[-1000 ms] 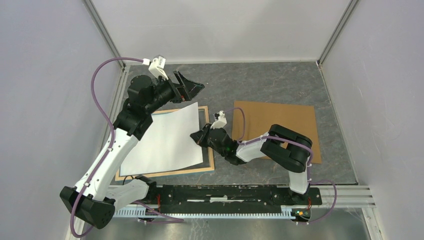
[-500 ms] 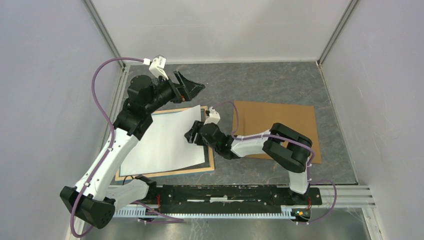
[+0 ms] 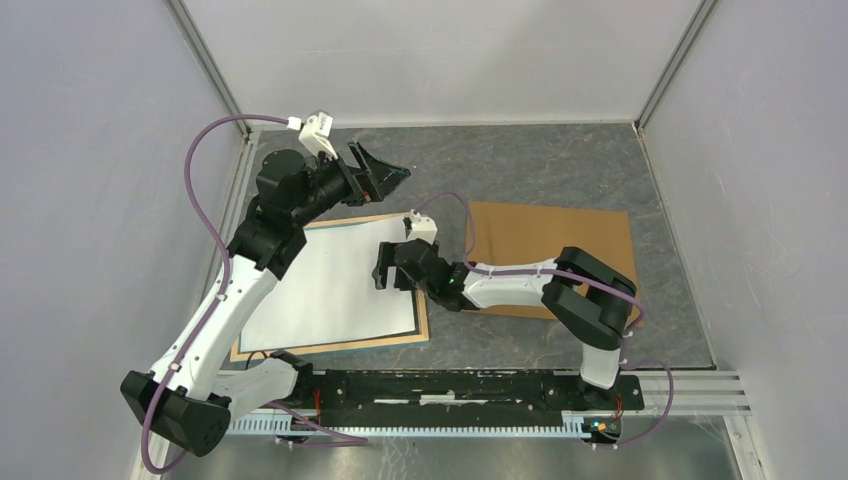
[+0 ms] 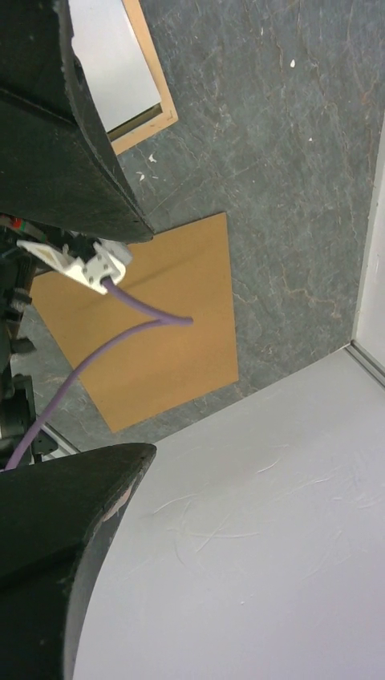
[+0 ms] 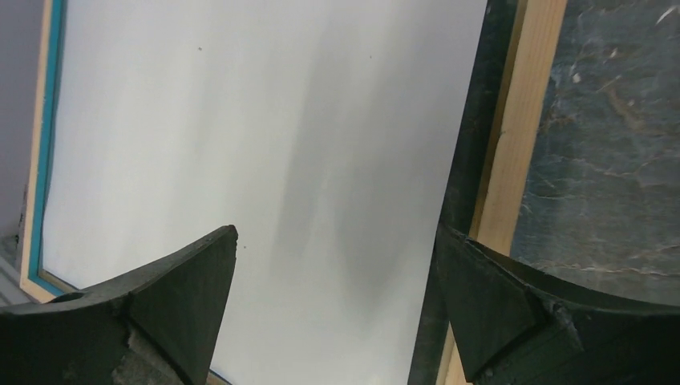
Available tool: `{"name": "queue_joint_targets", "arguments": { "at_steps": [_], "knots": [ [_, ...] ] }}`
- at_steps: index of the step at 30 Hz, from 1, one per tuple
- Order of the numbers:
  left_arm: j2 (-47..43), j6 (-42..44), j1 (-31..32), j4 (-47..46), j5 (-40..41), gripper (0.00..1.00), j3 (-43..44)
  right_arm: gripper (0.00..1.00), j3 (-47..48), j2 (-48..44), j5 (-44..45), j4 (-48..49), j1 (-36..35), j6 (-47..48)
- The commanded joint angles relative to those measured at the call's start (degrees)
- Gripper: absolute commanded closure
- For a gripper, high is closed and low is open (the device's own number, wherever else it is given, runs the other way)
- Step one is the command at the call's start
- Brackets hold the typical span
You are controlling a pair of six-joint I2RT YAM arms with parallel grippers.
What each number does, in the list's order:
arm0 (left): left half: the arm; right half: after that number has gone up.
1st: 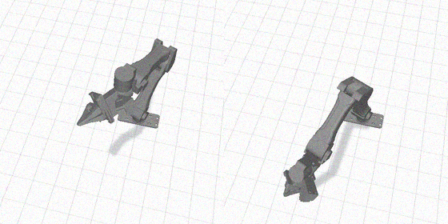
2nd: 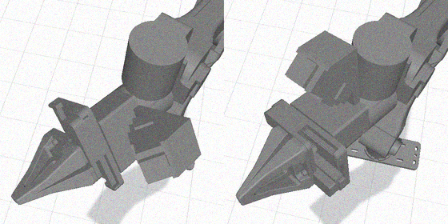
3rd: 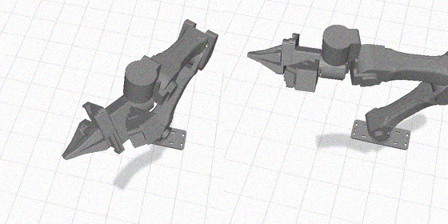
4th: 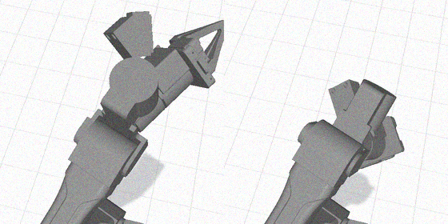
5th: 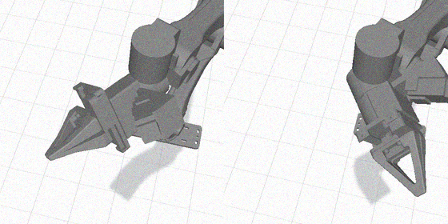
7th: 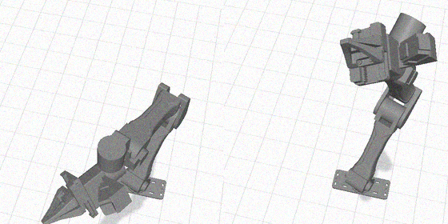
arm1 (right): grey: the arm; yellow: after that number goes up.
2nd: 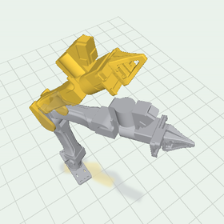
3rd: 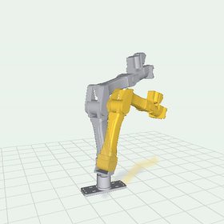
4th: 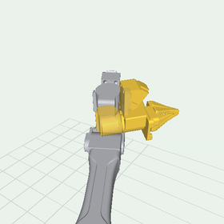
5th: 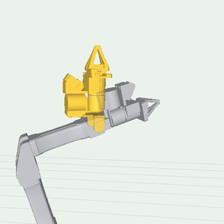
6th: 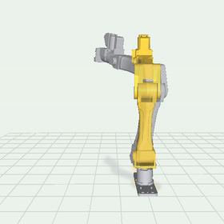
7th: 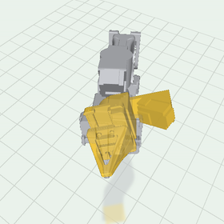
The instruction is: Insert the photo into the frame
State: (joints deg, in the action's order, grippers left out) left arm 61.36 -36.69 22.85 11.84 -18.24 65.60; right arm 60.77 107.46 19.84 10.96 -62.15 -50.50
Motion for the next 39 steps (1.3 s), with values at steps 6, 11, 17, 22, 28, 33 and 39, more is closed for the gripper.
{"name": "queue_joint_targets", "arguments": {
  "at_steps": [6,11,17,22,28,33,39],
  "knots": [
    [0.1,1.6,-0.6,0.1,3.7,0.00,1.5,0.02,-3.6,-14.2,5.3,-7.2,1.4,8.2],
    [2.4,1.3,-0.6,0.4,4.3,0.00,1.2,0.02,-12.0,-23.0,11.6,-15.3,5.1,13.1],
    [10.1,-1.0,0.5,0.5,0.2,0.00,1.4,0.02,-23.7,-34.2,15.5,-21.0,13.2,18.3],
    [22.6,-3.5,6.5,2.4,-5.5,0.00,3.5,0.02,-26.8,-39.4,15.9,-27.8,24.3,23.0],
    [32.7,-1.3,15.3,8.6,-1.1,0.00,5.7,0.02,-34.4,-46.7,6.3,-24.1,40.0,28.7],
    [29.3,-7.4,18.0,4.7,10.2,0.00,-2.4,0.02,-38.4,-47.4,-4.5,-20.6,54.2,33.1],
    [29.0,-10.0,19.5,1.6,13.5,0.00,-6.3,0.02,-44.2,-46.2,-11.2,-15.0,61.8,33.8]
  ]
}}
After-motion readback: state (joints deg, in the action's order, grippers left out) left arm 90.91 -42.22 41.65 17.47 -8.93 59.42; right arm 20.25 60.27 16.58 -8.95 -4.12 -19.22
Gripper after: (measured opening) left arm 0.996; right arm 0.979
